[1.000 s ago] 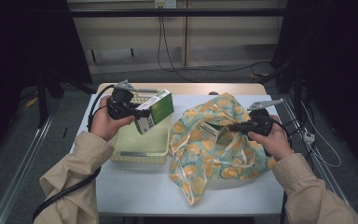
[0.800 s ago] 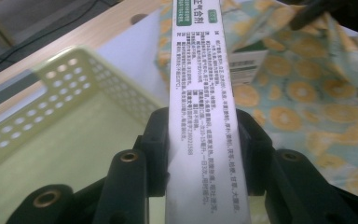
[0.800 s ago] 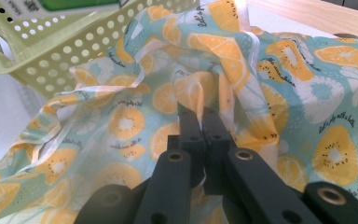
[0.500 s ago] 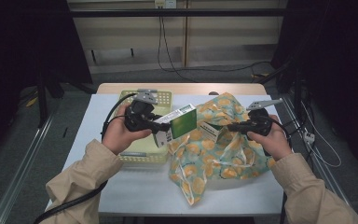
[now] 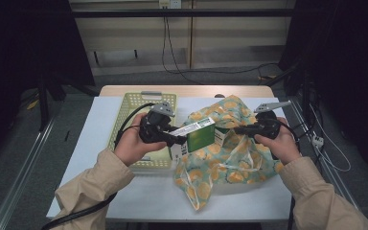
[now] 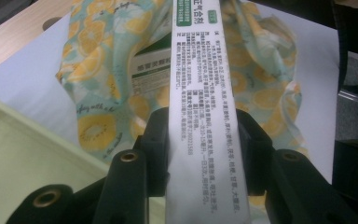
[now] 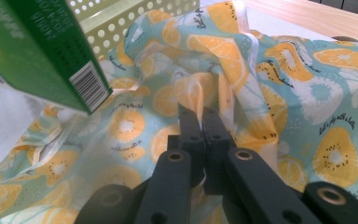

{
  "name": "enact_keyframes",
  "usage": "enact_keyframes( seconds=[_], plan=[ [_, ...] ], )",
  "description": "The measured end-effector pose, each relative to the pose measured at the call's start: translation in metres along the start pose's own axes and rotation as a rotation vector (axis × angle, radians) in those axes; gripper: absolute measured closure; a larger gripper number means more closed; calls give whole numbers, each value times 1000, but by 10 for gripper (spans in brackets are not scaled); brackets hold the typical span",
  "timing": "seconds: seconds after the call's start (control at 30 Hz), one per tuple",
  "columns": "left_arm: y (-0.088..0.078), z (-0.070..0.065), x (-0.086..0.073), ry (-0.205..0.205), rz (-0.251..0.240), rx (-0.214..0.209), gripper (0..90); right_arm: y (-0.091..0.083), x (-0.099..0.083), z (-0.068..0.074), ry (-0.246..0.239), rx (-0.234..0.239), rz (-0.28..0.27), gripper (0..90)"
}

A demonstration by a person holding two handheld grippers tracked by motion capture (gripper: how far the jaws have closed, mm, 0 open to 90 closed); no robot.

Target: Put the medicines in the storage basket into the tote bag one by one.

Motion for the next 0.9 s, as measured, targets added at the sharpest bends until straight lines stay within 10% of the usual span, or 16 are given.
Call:
enact_keyframes(
  seconds=[0.9],
  plan=[
    [68, -27, -13, 46, 92, -67, 626, -6, 3, 1, -8, 0, -10, 898]
  ],
)
Point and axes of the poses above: each handheld gripper's, and its own axes: y roughly forward along the jaws, x roughly out of its top, z roughly to its left, the point moved 6 cm from there along y, roughly forward along the jaws, and after that the axes turned 4 degrees about -x, right-handed, at the moved point
